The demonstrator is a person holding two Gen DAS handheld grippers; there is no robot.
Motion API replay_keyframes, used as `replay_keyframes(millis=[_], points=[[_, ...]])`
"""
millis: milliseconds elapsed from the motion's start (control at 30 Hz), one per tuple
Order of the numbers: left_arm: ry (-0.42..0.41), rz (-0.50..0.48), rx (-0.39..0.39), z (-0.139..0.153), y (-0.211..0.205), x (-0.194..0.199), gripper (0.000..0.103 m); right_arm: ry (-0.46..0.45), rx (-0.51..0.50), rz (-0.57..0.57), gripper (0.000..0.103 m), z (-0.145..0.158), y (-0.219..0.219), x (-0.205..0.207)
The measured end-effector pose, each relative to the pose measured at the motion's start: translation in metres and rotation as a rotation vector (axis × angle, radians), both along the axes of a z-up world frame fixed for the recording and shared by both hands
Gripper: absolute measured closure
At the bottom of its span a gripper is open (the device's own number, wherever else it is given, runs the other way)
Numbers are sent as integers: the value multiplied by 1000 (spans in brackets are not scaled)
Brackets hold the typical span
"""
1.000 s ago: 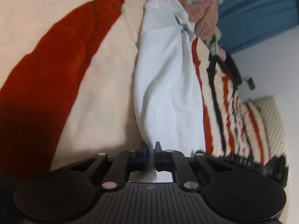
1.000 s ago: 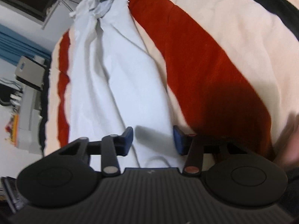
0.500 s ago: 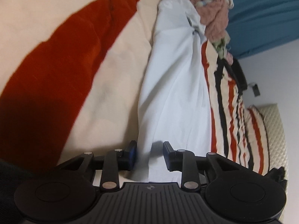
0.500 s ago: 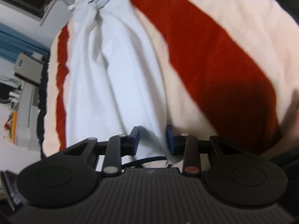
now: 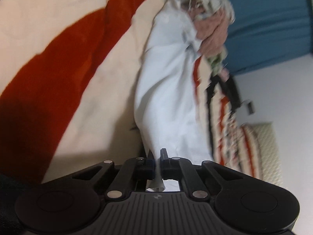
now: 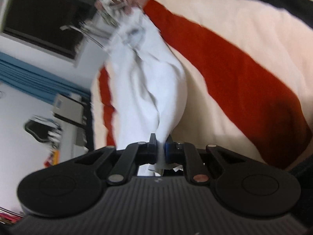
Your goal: Fold clothes
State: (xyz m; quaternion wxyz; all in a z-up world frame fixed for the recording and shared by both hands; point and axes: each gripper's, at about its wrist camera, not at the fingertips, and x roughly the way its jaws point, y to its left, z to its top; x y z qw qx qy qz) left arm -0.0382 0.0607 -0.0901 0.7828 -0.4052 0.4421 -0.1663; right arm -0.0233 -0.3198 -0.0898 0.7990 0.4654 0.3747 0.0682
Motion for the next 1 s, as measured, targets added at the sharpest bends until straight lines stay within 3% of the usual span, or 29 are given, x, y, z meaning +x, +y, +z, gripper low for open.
replay_keyframes(millis=[133,300,500,600,833,1000], points=[[-77,40,-75,30,9,-5,99,-110,32,-6,93,29,-6,-1],[-163,20,-89,67,15,-40,99,-254,57,-4,93,68,-16,-22],[-170,-25,-95,71,23,-106,99,-301,-13,53,93,75,-16,-85],[-132,-20,-99,61,31,-125,99,-270,29,48,93,60,-16,-103],[-86,-5,-99,63,35,-103,99,-272,23,23,93,56,-10,-91],[-68,19,-67,68,26,-57,99,-251,48,2,93,54,-14,-64]])
